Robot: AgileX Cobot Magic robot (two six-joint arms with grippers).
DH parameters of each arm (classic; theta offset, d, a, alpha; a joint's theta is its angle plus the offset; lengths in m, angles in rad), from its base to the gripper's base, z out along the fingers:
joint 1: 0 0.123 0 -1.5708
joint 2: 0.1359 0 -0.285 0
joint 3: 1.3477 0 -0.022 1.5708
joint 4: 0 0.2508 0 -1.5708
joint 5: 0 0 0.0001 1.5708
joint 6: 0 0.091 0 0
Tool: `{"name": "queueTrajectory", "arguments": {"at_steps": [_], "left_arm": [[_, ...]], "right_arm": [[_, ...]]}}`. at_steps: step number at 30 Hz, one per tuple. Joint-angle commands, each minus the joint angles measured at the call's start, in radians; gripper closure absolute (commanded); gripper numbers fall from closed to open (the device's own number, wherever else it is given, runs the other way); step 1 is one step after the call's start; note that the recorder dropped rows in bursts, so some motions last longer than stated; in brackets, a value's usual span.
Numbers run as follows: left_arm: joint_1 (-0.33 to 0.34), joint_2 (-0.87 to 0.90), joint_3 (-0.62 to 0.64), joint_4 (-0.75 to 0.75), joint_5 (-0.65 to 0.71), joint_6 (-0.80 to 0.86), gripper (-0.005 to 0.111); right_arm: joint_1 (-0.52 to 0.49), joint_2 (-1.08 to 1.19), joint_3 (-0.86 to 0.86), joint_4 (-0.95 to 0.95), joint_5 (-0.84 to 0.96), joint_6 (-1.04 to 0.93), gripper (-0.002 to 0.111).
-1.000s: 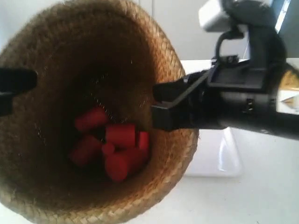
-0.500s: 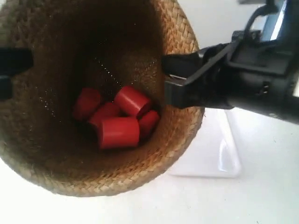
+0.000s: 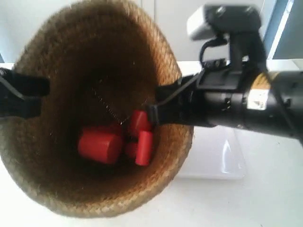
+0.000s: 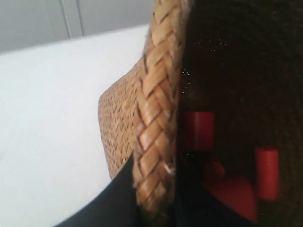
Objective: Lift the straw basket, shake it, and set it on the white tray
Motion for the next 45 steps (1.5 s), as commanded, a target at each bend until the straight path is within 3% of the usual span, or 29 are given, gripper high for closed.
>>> {"name": "queueTrajectory", "arguments": {"at_steps": [1, 4, 8, 10, 13, 16, 18, 20, 22, 24, 27, 29, 30, 32, 34, 36, 39, 42, 45], "left_arm": [[-0.05, -0.067, -0.092, -0.097, 0.121, 0.019, 0.107], [-0.083, -0.113, -0.097, -0.042, 0.079, 0.122, 0.107], [-0.029, 0.001, -0.008, 0.003, 0.004, 0.078, 0.107], [-0.025, 0.035, -0.025, -0.048, 0.058, 0.058, 0.107], [-0.06, -0.028, -0.095, -0.073, 0.134, 0.076, 0.107], [-0.075, -0.098, -0.107, -0.059, 0.042, 0.144, 0.107], [-0.039, -0.037, -0.042, -0.041, -0.039, 0.153, 0.107], [-0.009, 0.029, -0.039, -0.059, 0.022, 0.119, 0.107], [-0.039, -0.031, -0.104, -0.103, 0.112, 0.107, 0.107], [-0.067, -0.114, -0.108, -0.058, 0.061, 0.161, 0.107], [-0.011, -0.019, -0.006, -0.018, -0.017, 0.128, 0.107], [-0.02, -0.014, -0.046, -0.086, 0.075, 0.058, 0.107], [-0.055, -0.071, -0.09, -0.103, 0.111, 0.061, 0.107], [-0.09, -0.118, -0.104, -0.059, 0.08, 0.132, 0.107], [-0.061, -0.05, -0.036, 0.008, 0.03, 0.117, 0.107], [-0.022, 0.022, -0.026, -0.027, 0.072, 0.062, 0.107], [-0.061, -0.039, -0.084, -0.12, 0.125, 0.043, 0.107], [-0.105, -0.115, -0.084, -0.051, 0.06, 0.128, 0.107], [-0.062, -0.056, -0.015, 0.03, -0.05, 0.077, 0.107]], "right_arm": [[0.057, -0.071, -0.051, 0.033, 0.048, -0.006, 0.108], [0.11, -0.14, -0.038, 0.022, -0.072, -0.091, 0.108], [0.026, -0.002, 0.014, 0.012, -0.12, -0.137, 0.108], [0.011, 0.044, -0.008, 0.054, -0.049, -0.061, 0.108], [0.082, -0.035, -0.048, 0.081, -0.002, -0.038, 0.108], [0.136, -0.108, -0.045, 0.053, -0.105, -0.133, 0.108], [0.069, -0.039, -0.011, 0.05, -0.144, -0.182, 0.108], [0.005, 0.053, -0.024, 0.078, -0.046, -0.114, 0.108], [0.043, -0.026, -0.069, 0.081, 0.072, -0.052, 0.108], [0.097, -0.121, -0.065, 0.041, 0.004, -0.061, 0.108], [-0.01, -0.003, -0.017, -0.102, -0.004, -0.027, 0.108], [-0.018, 0.013, -0.065, -0.01, 0.147, 0.067, 0.108], [0.032, -0.05, -0.087, 0.017, 0.166, 0.022, 0.108], [0.097, -0.121, -0.08, -0.003, 0.048, 0.015, 0.108], [0.056, -0.064, -0.044, -0.098, -0.021, 0.007, 0.108], [-0.009, 0.034, -0.06, -0.074, 0.071, 0.06, 0.108], [0.039, -0.033, -0.101, 0.002, 0.137, 0.05, 0.108], [0.11, -0.12, -0.083, -0.021, 0.004, -0.004, 0.108], [0.044, -0.048, -0.028, -0.123, -0.037, 0.018, 0.108]]}}
